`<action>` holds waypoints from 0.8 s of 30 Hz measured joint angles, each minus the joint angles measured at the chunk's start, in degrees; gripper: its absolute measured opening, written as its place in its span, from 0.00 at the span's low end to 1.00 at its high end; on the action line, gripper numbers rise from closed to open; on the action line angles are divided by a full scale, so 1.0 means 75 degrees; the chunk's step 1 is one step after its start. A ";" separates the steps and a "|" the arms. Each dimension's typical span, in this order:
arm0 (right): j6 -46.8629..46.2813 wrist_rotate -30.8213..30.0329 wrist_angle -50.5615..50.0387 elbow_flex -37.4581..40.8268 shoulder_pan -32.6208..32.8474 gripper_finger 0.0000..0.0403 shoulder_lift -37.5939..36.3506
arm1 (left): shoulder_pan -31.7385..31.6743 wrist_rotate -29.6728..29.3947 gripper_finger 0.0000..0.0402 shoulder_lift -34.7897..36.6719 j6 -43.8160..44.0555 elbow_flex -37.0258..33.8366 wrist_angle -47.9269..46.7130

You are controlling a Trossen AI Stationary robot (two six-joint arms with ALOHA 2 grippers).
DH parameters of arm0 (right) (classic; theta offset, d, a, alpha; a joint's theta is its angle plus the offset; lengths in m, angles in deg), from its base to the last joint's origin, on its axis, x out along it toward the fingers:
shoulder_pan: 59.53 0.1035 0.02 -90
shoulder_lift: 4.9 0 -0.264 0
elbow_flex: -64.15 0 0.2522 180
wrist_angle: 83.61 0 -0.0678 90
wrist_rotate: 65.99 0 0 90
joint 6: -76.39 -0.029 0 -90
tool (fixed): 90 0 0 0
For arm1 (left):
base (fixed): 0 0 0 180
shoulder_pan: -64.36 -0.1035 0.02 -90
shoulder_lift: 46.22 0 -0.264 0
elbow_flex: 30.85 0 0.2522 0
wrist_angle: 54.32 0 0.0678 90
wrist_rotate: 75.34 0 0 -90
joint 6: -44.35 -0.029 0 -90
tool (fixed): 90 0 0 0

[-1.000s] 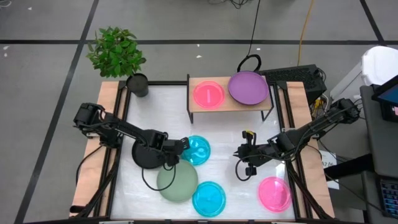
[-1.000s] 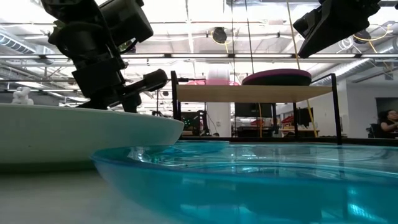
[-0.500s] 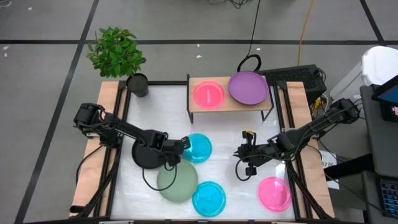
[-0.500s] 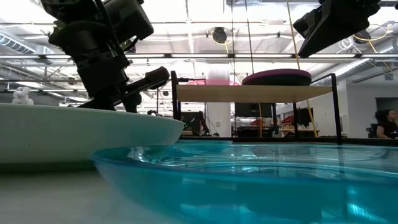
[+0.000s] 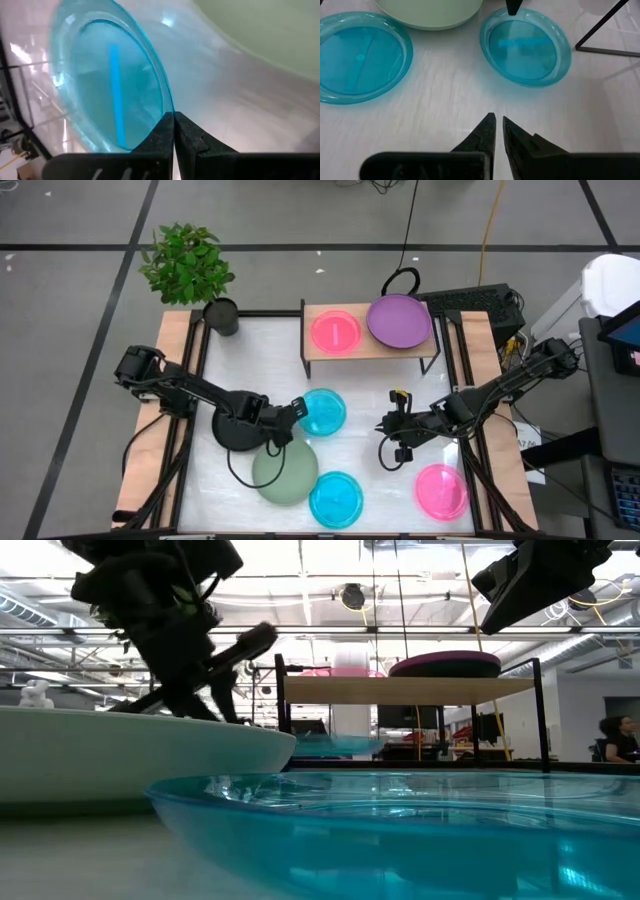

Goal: Place and stack plates onto a shelf
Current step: Stack the top blue plate on top of the pink plate on the shelf

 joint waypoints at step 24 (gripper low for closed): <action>-0.0258 0.0019 -0.0185 0.0000 0.0260 0.03 -0.0006 | 0.0200 -0.0237 0.01 0.0716 0.0421 0.1641 -0.0994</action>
